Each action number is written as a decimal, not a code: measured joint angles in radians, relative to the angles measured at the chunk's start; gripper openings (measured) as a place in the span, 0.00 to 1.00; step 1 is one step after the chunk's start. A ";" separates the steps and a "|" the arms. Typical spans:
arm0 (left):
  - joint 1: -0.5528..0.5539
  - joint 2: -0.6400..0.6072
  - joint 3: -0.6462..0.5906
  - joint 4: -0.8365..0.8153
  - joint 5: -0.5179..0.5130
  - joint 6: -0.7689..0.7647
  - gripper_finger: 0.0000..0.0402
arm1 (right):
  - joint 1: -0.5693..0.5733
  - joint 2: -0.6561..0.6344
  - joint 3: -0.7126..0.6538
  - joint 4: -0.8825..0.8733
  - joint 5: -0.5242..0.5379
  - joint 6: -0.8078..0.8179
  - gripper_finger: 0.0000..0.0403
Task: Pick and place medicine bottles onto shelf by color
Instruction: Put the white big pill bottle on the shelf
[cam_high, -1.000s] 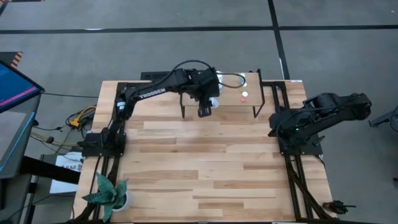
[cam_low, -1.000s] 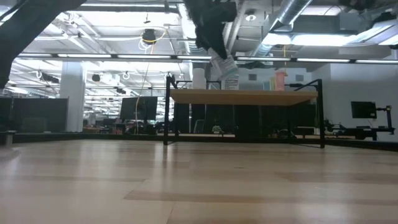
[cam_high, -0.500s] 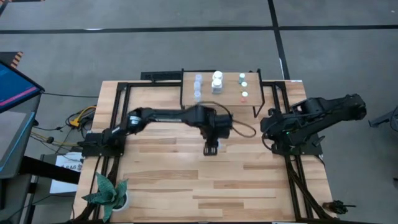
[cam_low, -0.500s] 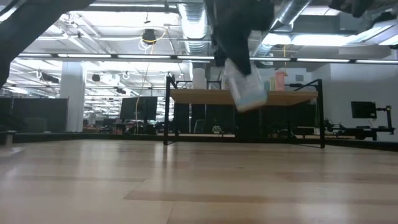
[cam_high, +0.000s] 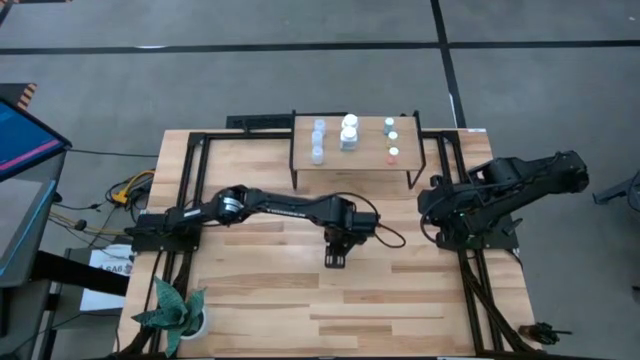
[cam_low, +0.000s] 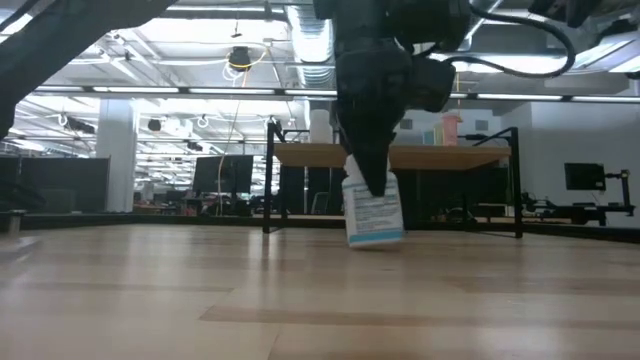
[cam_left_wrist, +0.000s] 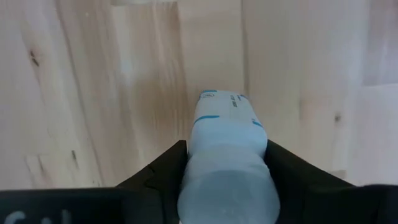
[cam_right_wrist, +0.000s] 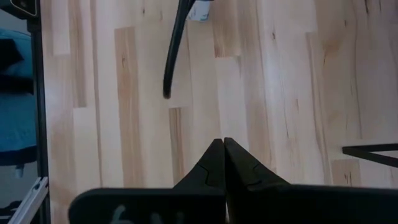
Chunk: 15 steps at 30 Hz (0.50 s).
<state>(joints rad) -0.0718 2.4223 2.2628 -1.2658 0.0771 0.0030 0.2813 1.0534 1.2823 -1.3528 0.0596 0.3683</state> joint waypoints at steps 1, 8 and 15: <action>-0.002 0.001 -0.001 -0.001 -0.014 -0.005 0.39 | 0.000 0.000 0.000 0.001 0.000 0.000 0.02; -0.003 0.000 -0.001 -0.007 -0.059 -0.015 0.58 | 0.000 0.000 0.000 0.003 -0.001 0.000 0.02; -0.002 -0.001 0.083 -0.097 -0.059 -0.023 0.67 | 0.000 0.000 0.000 -0.008 -0.002 0.000 0.02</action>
<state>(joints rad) -0.0738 2.4210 2.3460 -1.3633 0.0185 -0.0197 0.2810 1.0534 1.2823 -1.3609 0.0572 0.3687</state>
